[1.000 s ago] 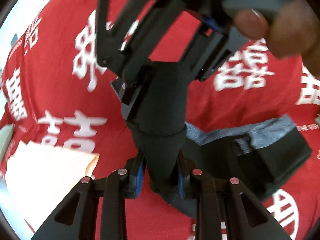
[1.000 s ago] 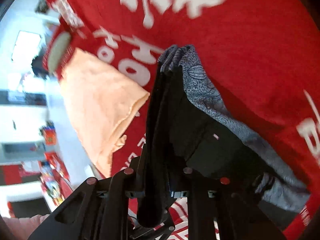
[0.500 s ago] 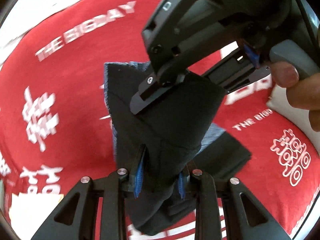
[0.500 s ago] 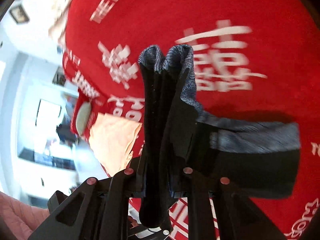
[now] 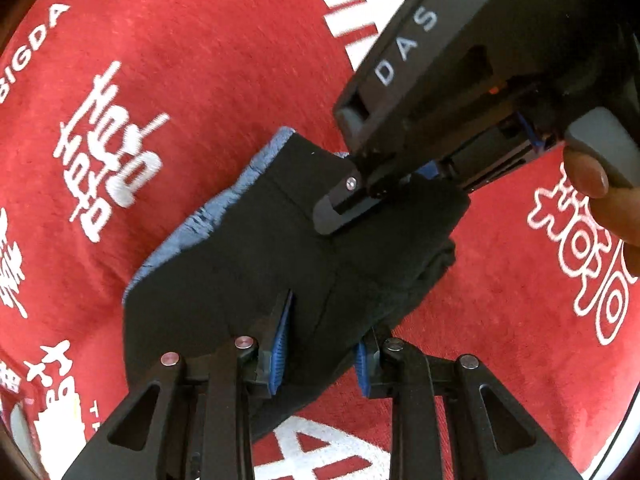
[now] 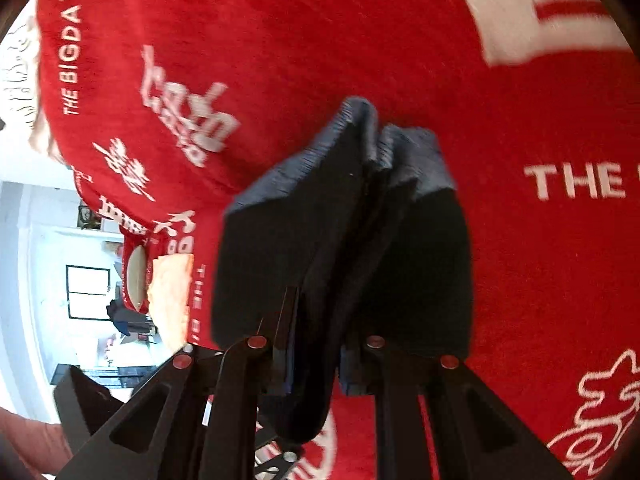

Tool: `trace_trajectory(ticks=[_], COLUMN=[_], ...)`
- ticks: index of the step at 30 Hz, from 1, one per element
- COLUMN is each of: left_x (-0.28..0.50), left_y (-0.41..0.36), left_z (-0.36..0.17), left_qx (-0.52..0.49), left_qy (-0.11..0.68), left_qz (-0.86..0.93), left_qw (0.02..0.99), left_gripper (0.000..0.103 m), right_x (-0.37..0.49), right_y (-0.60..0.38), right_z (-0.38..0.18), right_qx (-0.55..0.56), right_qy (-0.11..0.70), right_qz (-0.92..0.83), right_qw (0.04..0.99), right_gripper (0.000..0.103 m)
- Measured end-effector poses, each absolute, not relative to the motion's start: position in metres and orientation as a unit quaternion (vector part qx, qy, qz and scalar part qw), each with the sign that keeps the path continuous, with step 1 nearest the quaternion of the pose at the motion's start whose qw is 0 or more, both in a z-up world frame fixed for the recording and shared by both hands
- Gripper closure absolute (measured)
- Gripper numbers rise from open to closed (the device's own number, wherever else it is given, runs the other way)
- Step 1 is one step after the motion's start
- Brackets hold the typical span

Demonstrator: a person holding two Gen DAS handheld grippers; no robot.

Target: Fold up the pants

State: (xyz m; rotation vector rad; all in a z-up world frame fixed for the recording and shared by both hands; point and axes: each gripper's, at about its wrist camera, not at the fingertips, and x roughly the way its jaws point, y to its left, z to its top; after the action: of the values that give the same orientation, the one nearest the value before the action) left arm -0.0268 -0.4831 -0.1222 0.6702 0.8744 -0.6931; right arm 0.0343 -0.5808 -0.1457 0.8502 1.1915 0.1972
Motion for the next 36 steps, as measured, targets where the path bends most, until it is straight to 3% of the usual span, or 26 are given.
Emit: trace_trajectory(ticks=[1, 2, 3, 8, 13, 17, 18, 19, 21, 25, 27, 28, 31, 36], left_x=[-0.028, -0.028, -0.028, -0.025, 0.006, 0.046, 0.052, 0.061, 0.072, 0.08, 0.081, 0.081, 0.082, 0.081], left_y=[-0.484, -0.482, -0.478, -0.446, -0.402, -0.368, -0.363, -0.358, -0.352, -0.348, -0.348, -0.348, -0.35, -0.349], left_z=[-0.124, -0.123, -0.12, -0.096, -0.081, -0.082, -0.084, -0.086, -0.093, -0.117, -0.126, -0.129, -0.138, -0.139], left_qx=[0.314, 0.31, 0.3, 0.267, 0.231, 0.201, 0.195, 0.189, 0.175, 0.147, 0.144, 0.143, 0.135, 0.138], left_qy=[0.413, 0.417, 0.423, 0.449, 0.483, 0.514, 0.518, 0.523, 0.539, 0.579, 0.582, 0.58, 0.588, 0.586], left_qz=[-0.326, -0.329, -0.328, -0.339, -0.288, -0.231, -0.222, -0.216, -0.207, -0.192, -0.18, -0.174, -0.173, -0.175], left_qw=[0.79, 0.789, 0.79, 0.782, 0.794, 0.802, 0.803, 0.803, 0.798, 0.779, 0.78, 0.783, 0.779, 0.779], left_gripper=[0.062, 0.046, 0.041, 0.039, 0.039, 0.039, 0.039, 0.039, 0.039, 0.039, 0.026, 0.012, 0.011, 0.008], right_x=[0.031, 0.029, 0.026, 0.021, 0.004, -0.01, -0.013, -0.014, -0.011, 0.01, 0.016, 0.02, 0.025, 0.027], right_y=[-0.582, -0.584, -0.586, -0.585, -0.585, -0.579, -0.579, -0.574, -0.561, -0.526, -0.516, -0.511, -0.508, -0.51], right_z=[-0.149, -0.153, -0.155, -0.149, -0.137, -0.117, -0.115, -0.108, -0.096, -0.094, -0.105, -0.114, -0.144, -0.145], right_qx=[0.387, 0.386, 0.389, 0.369, 0.307, 0.259, 0.253, 0.251, 0.248, 0.205, 0.176, 0.159, 0.133, 0.138], right_qy=[0.545, 0.548, 0.548, 0.557, 0.588, 0.595, 0.592, 0.585, 0.572, 0.577, 0.595, 0.605, 0.626, 0.616], right_qz=[0.089, 0.086, 0.08, 0.048, -0.043, -0.111, -0.119, -0.12, -0.111, -0.082, -0.082, -0.085, -0.103, -0.115], right_qw=[0.738, 0.737, 0.736, 0.742, 0.747, 0.753, 0.756, 0.762, 0.774, 0.786, 0.78, 0.776, 0.762, 0.767], right_gripper=[0.086, 0.086, 0.085, 0.079, 0.052, 0.052, 0.057, 0.073, 0.081, 0.081, 0.081, 0.081, 0.08, 0.079])
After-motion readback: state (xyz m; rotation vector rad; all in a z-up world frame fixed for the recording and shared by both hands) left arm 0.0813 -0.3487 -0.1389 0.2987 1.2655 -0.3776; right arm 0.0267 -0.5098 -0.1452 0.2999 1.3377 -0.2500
